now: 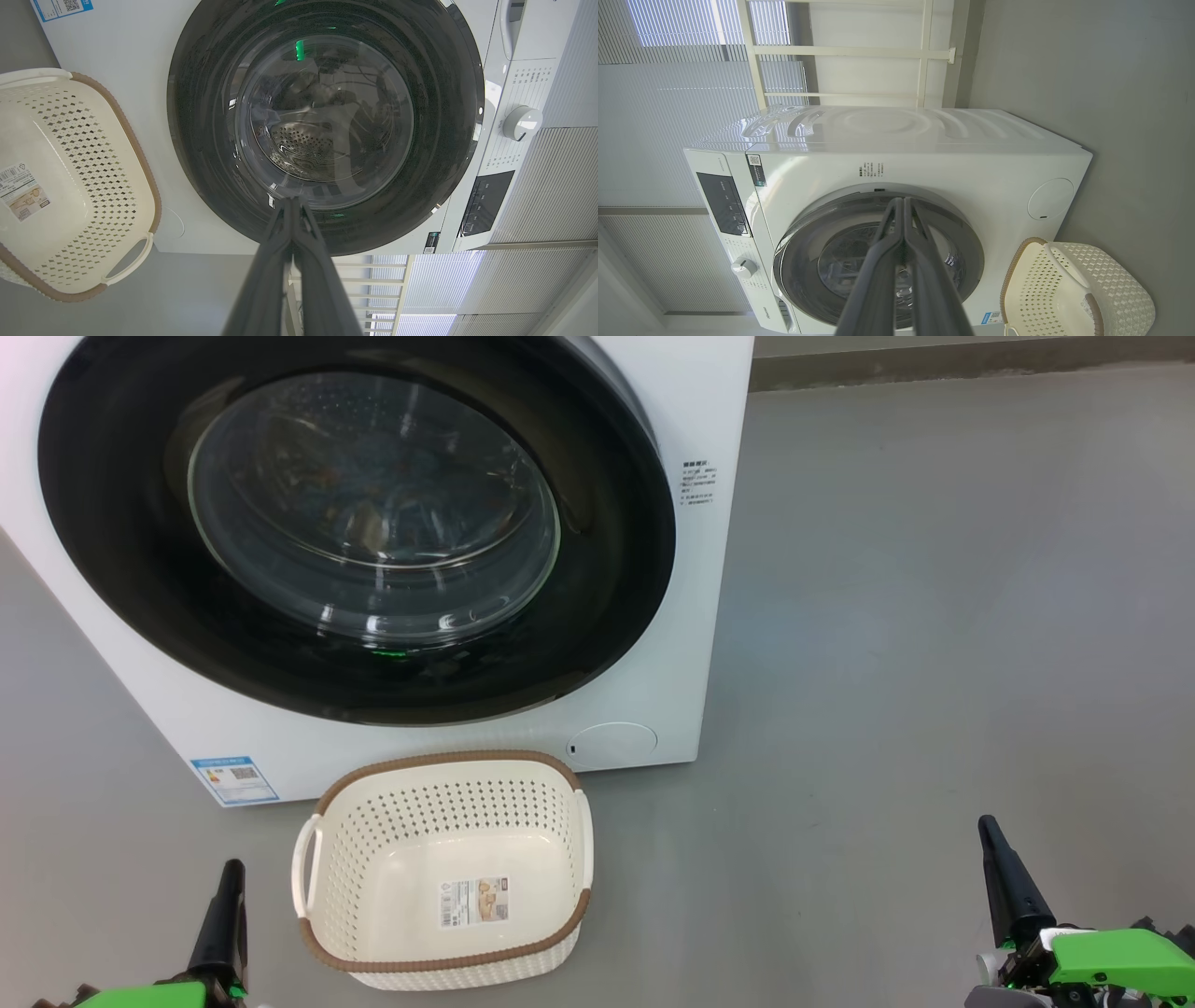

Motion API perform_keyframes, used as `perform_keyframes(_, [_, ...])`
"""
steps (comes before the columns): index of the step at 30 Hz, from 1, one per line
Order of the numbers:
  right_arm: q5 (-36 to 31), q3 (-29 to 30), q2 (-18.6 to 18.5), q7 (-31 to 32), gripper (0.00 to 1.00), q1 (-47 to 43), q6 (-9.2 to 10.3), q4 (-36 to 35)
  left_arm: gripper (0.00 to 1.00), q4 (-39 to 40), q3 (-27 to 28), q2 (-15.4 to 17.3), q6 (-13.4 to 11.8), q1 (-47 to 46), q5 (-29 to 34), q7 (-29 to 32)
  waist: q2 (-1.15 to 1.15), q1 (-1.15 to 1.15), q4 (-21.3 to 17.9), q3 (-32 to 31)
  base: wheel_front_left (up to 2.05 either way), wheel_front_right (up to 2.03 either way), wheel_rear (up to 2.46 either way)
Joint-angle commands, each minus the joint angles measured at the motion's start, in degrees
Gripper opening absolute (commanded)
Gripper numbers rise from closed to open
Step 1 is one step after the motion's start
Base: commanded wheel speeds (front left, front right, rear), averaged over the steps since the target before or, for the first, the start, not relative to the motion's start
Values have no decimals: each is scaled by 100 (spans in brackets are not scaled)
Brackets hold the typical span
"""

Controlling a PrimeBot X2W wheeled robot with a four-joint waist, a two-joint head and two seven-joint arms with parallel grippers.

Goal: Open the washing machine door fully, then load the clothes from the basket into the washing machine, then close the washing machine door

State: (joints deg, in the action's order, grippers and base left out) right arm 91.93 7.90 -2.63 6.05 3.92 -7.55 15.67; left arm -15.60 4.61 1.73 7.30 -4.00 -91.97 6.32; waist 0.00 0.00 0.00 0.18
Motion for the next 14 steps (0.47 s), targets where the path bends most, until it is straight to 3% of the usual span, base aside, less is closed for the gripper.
perform_keyframes(1, [24, -139, -25, 43, 0, 226, 6, -165, 0, 156, 190, 115, 19, -218, -20, 16, 0, 0, 0, 0, 0, 0, 0])
perform_keyframes(14, [25, -139, -25, 43, 0, 226, 6, -165, 0, 156, 190, 115, 19, -218, -20, 16, 0, 0, 0, 0, 0, 0, 0])
